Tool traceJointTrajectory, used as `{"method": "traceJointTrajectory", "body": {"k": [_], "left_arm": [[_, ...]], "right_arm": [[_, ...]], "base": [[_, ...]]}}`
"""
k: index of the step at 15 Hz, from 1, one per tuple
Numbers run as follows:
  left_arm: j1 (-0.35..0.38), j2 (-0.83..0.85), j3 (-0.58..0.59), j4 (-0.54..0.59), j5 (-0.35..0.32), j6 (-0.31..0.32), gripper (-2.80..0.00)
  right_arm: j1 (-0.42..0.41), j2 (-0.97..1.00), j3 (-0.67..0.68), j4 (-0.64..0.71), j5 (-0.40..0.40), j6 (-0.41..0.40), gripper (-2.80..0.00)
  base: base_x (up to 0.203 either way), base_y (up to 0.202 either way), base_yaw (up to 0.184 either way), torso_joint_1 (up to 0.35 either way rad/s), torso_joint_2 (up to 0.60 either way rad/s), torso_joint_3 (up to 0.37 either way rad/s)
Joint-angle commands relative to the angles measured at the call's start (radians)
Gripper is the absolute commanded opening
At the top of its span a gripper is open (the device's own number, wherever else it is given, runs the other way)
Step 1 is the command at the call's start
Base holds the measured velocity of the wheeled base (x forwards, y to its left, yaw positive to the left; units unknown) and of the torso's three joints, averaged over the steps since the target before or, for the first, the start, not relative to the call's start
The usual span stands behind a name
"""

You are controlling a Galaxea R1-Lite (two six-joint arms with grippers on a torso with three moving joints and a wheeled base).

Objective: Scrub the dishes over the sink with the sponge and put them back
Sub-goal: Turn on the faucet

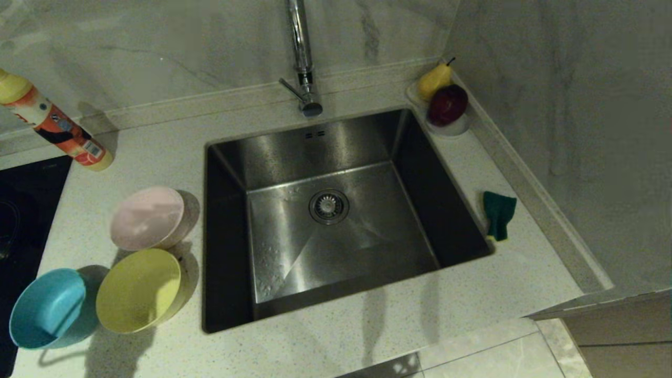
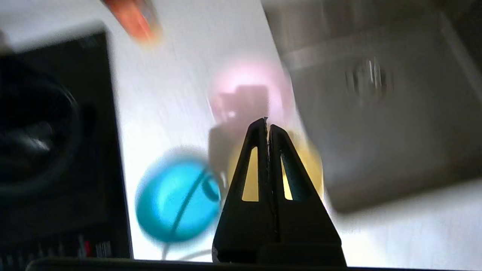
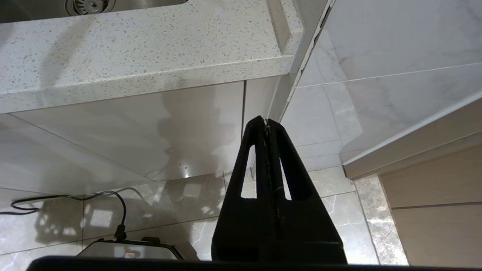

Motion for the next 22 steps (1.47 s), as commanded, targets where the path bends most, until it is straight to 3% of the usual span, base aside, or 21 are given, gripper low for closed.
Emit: {"method": "traceJointTrajectory", "body": {"k": [1, 7, 9, 11, 14, 18, 22], "left_arm": [[-0.025, -0.211, 0.205, -0.005, -0.009, 0.049, -2.80], [-0.048, -0.595, 0.507, -0.023, -0.008, 0.081, -2.80], [-0.053, -0.707, 0.584, -0.024, 0.020, 0.085, -2.80], [-0.055, -0.714, 0.669, -0.036, 0.091, 0.060, -2.80], [-0.059, -0.713, 0.688, -0.042, 0.102, 0.049, -2.80], [-0.059, -0.713, 0.693, -0.041, 0.104, 0.122, -2.80], [-0.058, -0.713, 0.702, -0.084, 0.109, 0.099, -2.80]], "right_arm": [[0.000, 0.001, 0.000, -0.001, 0.000, 0.000, -2.80], [0.000, -0.001, 0.000, -0.001, 0.000, 0.000, -2.80], [-0.001, 0.000, 0.000, -0.001, 0.000, 0.000, -2.80], [0.000, 0.001, 0.000, -0.001, 0.000, 0.000, -2.80], [0.000, 0.001, 0.000, 0.000, 0.000, 0.000, -2.80], [0.000, 0.000, 0.000, -0.001, 0.000, 0.000, -2.80], [0.000, 0.000, 0.000, 0.000, 0.000, 0.000, -2.80]], "base": [[0.000, 0.000, 0.000, 0.000, 0.00, 0.000], [0.000, 0.000, 0.000, 0.000, 0.00, 0.000], [0.000, 0.000, 0.000, 0.000, 0.00, 0.000], [0.000, 0.000, 0.000, 0.000, 0.00, 0.000], [0.000, 0.000, 0.000, 0.000, 0.00, 0.000], [0.000, 0.000, 0.000, 0.000, 0.00, 0.000], [0.000, 0.000, 0.000, 0.000, 0.00, 0.000]]}}
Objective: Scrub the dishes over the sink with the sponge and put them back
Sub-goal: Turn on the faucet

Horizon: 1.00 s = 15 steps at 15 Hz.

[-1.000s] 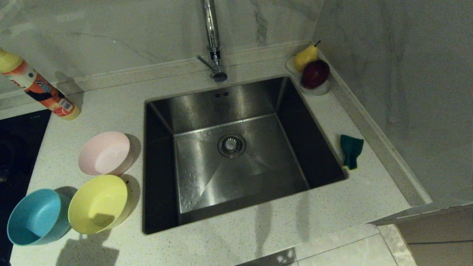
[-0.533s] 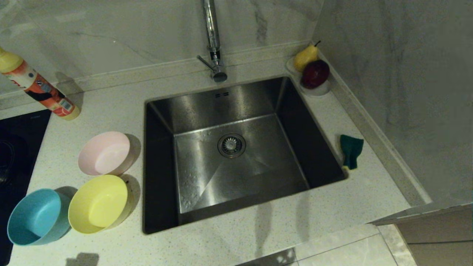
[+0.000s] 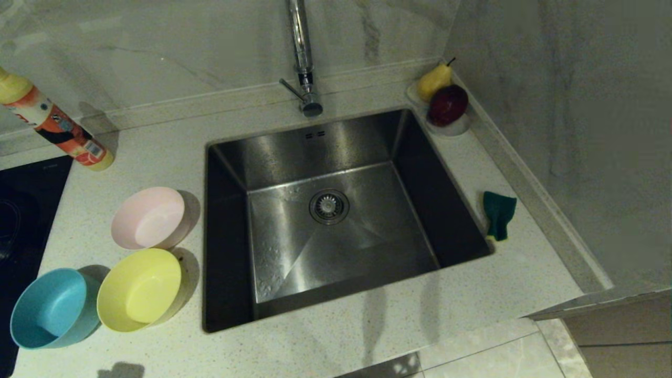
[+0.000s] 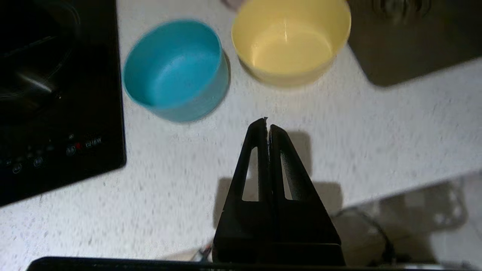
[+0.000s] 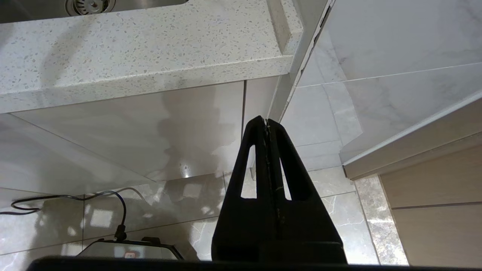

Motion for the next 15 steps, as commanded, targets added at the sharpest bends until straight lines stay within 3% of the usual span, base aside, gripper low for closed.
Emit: {"method": "traceJointTrajectory", "body": {"k": [1, 4, 6, 8, 10, 15], "left_arm": [[0.001, 0.005, 0.017, -0.042, 0.009, -0.028, -2.80], [0.000, 0.005, -0.026, -0.119, 0.077, -0.134, -2.80], [0.000, 0.013, -0.156, -0.084, 0.060, -0.141, -2.80], [0.001, 0.079, -0.329, -0.003, -0.011, -0.146, -2.80], [0.001, 0.248, -0.463, 0.048, -0.088, -0.178, -2.80], [0.000, 0.759, -0.787, 0.036, -0.190, -0.344, -2.80]], "right_arm": [[0.000, 0.001, 0.000, -0.001, 0.000, -0.001, -2.80], [0.000, 0.001, 0.000, -0.001, 0.000, -0.001, -2.80], [0.000, 0.000, 0.000, -0.001, 0.000, -0.001, -2.80], [0.000, 0.000, 0.000, -0.001, 0.000, -0.001, -2.80], [0.000, -0.001, 0.000, -0.001, 0.000, -0.001, -2.80], [0.000, 0.001, 0.000, -0.001, 0.000, -0.001, -2.80]], "base": [[0.000, 0.000, 0.000, 0.000, 0.00, 0.000], [0.000, 0.000, 0.000, 0.000, 0.00, 0.000], [0.000, 0.000, 0.000, 0.000, 0.00, 0.000], [0.000, 0.000, 0.000, 0.000, 0.00, 0.000], [0.000, 0.000, 0.000, 0.000, 0.00, 0.000], [0.000, 0.000, 0.000, 0.000, 0.00, 0.000]]}}
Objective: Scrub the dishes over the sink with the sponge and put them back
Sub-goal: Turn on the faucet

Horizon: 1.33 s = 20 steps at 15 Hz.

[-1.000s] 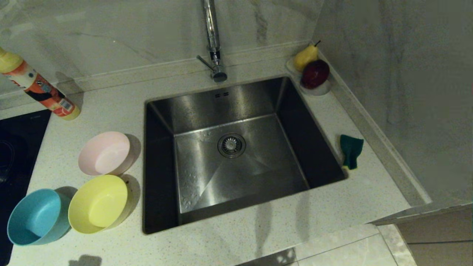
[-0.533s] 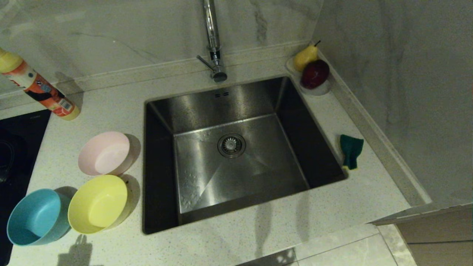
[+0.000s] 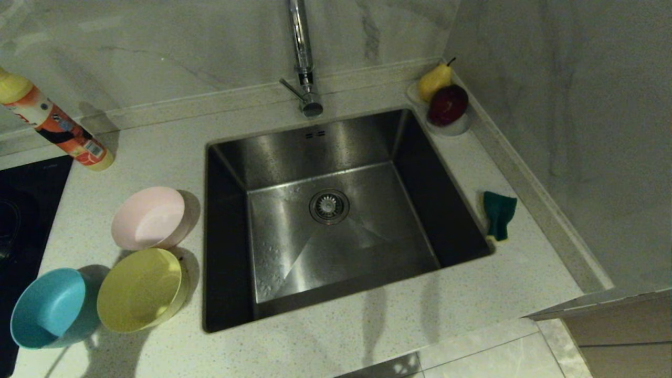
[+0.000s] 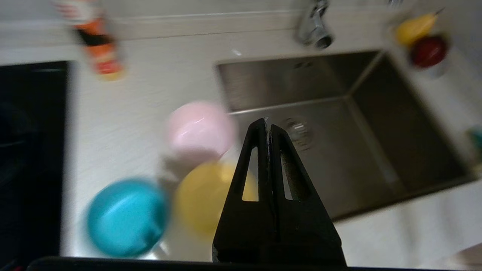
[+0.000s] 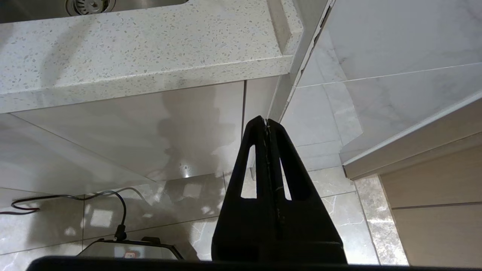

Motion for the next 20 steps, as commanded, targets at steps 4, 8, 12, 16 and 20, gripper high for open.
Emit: {"method": "traceJointTrajectory", "body": {"k": [4, 8, 12, 16, 20], "left_arm": [[0.000, 0.600, -0.276, -0.123, -0.185, -0.246, -2.80], [0.000, 0.847, -0.473, -0.216, -0.352, -0.443, -2.80], [-0.001, 1.041, -0.555, -0.348, -0.372, -0.478, -2.80], [-0.029, 1.156, -0.566, -0.556, -0.386, -0.517, -2.80], [-0.045, 1.254, -0.585, -0.670, -0.385, -0.562, -2.80]], "right_arm": [[0.000, 0.001, 0.000, -0.001, 0.000, -0.001, -2.80], [0.000, -0.001, 0.000, -0.001, 0.000, -0.001, -2.80], [0.000, -0.001, 0.000, -0.001, 0.000, -0.001, -2.80], [0.000, -0.001, 0.000, -0.001, 0.000, -0.001, -2.80], [0.000, 0.001, 0.000, -0.001, 0.001, -0.001, -2.80]], "base": [[0.000, 0.000, 0.000, 0.000, 0.00, 0.000], [0.000, 0.000, 0.000, 0.000, 0.00, 0.000], [0.000, 0.000, 0.000, 0.000, 0.00, 0.000], [0.000, 0.000, 0.000, 0.000, 0.00, 0.000], [0.000, 0.000, 0.000, 0.000, 0.00, 0.000]]}}
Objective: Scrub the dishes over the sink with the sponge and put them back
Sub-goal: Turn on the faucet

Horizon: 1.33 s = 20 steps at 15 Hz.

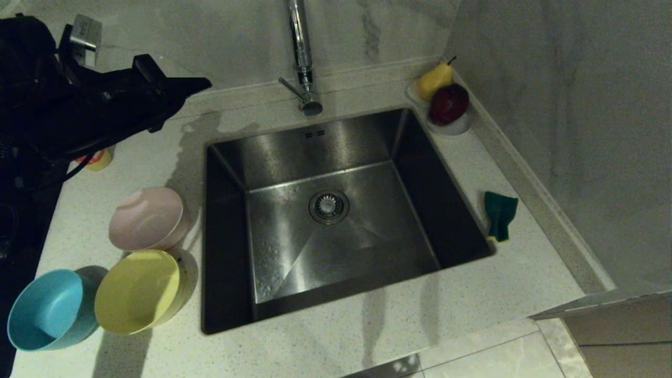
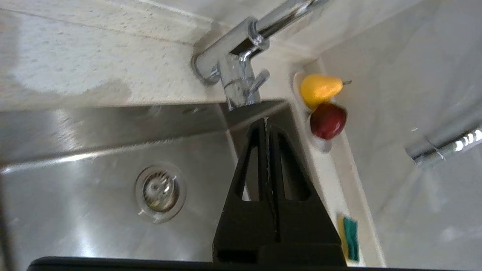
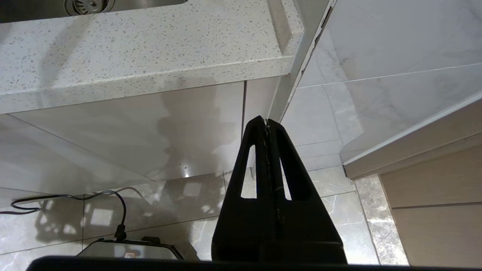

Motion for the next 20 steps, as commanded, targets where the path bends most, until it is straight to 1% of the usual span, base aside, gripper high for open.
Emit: {"method": "traceJointTrajectory", "body": {"k": [1, 3, 6, 9, 11, 14, 16, 19, 20], "left_arm": [[-0.016, 0.080, -0.025, -0.065, -0.003, -0.066, -2.80], [-0.027, 0.136, -0.099, -0.108, 0.001, -0.090, -2.80], [-0.051, 0.202, -0.172, -0.122, -0.002, -0.094, -2.80], [-0.093, 0.317, -0.316, -0.122, 0.015, -0.092, -2.80], [-0.125, 0.355, -0.342, -0.124, 0.035, -0.090, -2.80], [-0.136, 0.395, -0.371, -0.124, 0.042, -0.091, -2.80], [-0.140, 0.409, -0.392, -0.124, 0.068, -0.088, -2.80], [-0.140, 0.434, -0.478, -0.113, 0.116, -0.093, -2.80], [-0.140, 0.440, -0.505, -0.101, 0.144, -0.094, -2.80]], "right_arm": [[0.000, 0.000, 0.000, 0.000, 0.000, -0.001, -2.80], [0.000, 0.001, 0.000, 0.000, 0.000, -0.001, -2.80], [0.000, 0.001, 0.000, 0.000, 0.000, -0.001, -2.80], [0.000, 0.000, 0.000, 0.000, 0.000, -0.001, -2.80], [0.000, -0.001, 0.000, 0.001, 0.000, -0.001, -2.80], [0.000, 0.001, 0.000, 0.000, 0.000, -0.001, -2.80], [0.000, 0.001, 0.000, 0.000, 0.000, -0.001, -2.80], [0.000, 0.000, 0.000, 0.000, 0.000, -0.001, -2.80], [0.000, -0.001, 0.000, 0.000, 0.000, -0.001, -2.80]], "base": [[0.000, 0.000, 0.000, 0.000, 0.00, 0.000], [0.000, 0.000, 0.000, 0.000, 0.00, 0.000], [0.000, 0.000, 0.000, 0.000, 0.00, 0.000], [0.000, 0.000, 0.000, 0.000, 0.00, 0.000], [0.000, 0.000, 0.000, 0.000, 0.00, 0.000], [0.000, 0.000, 0.000, 0.000, 0.00, 0.000], [0.000, 0.000, 0.000, 0.000, 0.00, 0.000], [0.000, 0.000, 0.000, 0.000, 0.00, 0.000], [0.000, 0.000, 0.000, 0.000, 0.00, 0.000]]}}
